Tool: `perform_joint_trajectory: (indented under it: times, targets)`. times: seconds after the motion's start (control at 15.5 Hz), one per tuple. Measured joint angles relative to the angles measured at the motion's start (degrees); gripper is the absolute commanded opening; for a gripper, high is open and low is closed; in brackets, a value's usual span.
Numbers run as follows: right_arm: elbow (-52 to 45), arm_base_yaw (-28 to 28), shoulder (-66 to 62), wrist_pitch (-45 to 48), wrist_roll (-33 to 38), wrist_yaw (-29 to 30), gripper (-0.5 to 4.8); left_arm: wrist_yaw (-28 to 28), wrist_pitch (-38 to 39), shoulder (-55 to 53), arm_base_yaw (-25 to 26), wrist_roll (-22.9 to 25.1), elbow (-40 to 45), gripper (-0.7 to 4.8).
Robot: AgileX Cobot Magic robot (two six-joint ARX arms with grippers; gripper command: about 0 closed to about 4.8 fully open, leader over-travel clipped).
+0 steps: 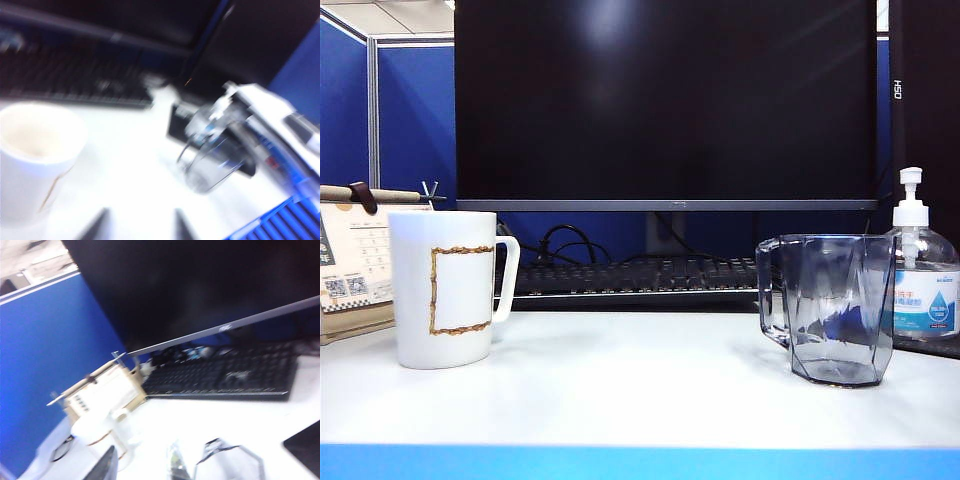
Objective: Swap the positions of the transparent plastic cup and the white ceramic cup.
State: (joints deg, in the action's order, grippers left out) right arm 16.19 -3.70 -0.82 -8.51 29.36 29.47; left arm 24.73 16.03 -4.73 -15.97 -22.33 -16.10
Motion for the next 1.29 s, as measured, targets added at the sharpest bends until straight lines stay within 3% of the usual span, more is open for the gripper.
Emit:
perform_joint_trajectory:
  times: [0.06, 0.19, 0.32, 0.45, 0.52, 1.29]
  targets:
    - [0.00, 0.00, -0.02, -0.15, 0.39, 0.72, 1.32, -3.02, 2.08, -5.42, -1.07, -0.37, -2.91, 2.10]
    - [0.00, 0.00, -0.02, -0.22, 0.50, 1.70, 1.32, -6.10, 4.07, -16.96, -1.40, -1.64, -8.85, 2.21]
    - [0.00, 0.00, -0.02, -0.37, 0.61, 2.27, 1.40, -8.85, 4.90, -30.69, -1.44, -1.68, -16.92, 2.71]
    - [0.00, 0.00, 0.00, -0.39, 0.90, 3.26, 1.41, -15.78, 10.16, -40.54, -1.44, -1.05, -23.12, 2.80]
    - [0.04, 0.00, 0.00, -0.39, 0.98, 3.69, 1.41, -16.26, 10.58, -44.22, -1.44, -1.07, -25.24, 2.80]
    - [0.07, 0.02, 0.04, -0.37, 1.03, 5.07, 1.49, -18.53, 4.13, -60.22, -1.44, -3.06, -26.95, 3.15]
